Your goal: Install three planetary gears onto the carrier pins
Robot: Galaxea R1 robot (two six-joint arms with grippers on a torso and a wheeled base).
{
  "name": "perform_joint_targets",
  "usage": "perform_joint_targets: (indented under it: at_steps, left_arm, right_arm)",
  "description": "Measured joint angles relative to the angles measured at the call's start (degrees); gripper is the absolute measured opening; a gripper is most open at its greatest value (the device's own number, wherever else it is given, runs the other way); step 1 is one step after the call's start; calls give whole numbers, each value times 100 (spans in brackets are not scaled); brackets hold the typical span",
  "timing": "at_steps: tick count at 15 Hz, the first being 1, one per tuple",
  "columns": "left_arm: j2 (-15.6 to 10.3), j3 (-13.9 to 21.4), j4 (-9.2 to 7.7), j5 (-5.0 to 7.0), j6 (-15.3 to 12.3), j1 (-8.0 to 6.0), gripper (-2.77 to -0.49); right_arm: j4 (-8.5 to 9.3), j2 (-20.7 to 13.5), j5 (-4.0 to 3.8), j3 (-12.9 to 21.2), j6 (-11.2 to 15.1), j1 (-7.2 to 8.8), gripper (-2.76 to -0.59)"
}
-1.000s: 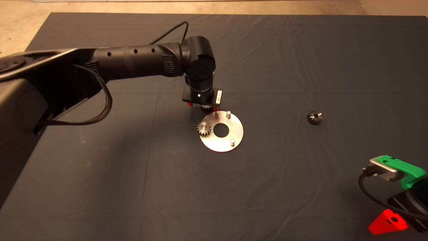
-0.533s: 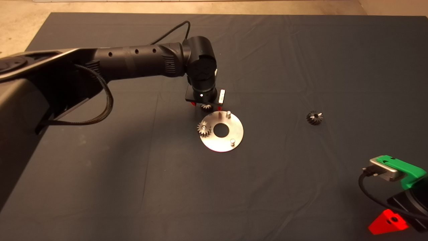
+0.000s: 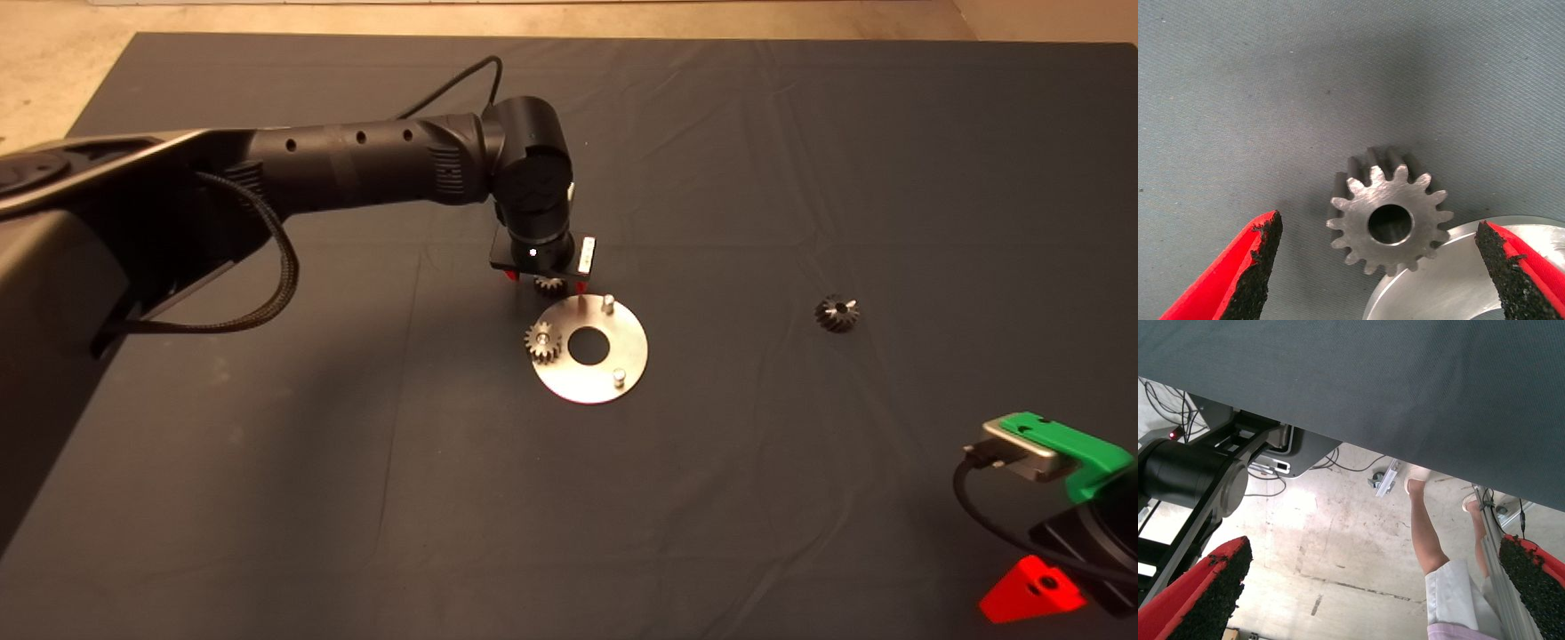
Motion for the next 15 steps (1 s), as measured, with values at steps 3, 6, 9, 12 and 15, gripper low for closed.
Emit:
perform_joint_targets:
  at_steps: [3, 6, 9, 12, 15]
  left_arm:
    - [22, -17, 2, -166, 0, 0, -130]
    - [28, -56, 2, -188, 0, 0, -133]
    - [27, -144, 20, -188, 13, 0, -146]
    - [28, -144, 22, -188, 22, 6, -160]
    - [28, -144, 24, -185, 34, 122, -171]
  right_arm:
    - [0, 0, 0, 0, 0, 0, -61]
    - [0, 0, 2, 0, 0, 0, -61]
    - [0, 0, 2, 0, 0, 0, -61]
    - [0, 0, 2, 0, 0, 0, -61]
    - [0, 0, 0, 0, 0, 0, -61]
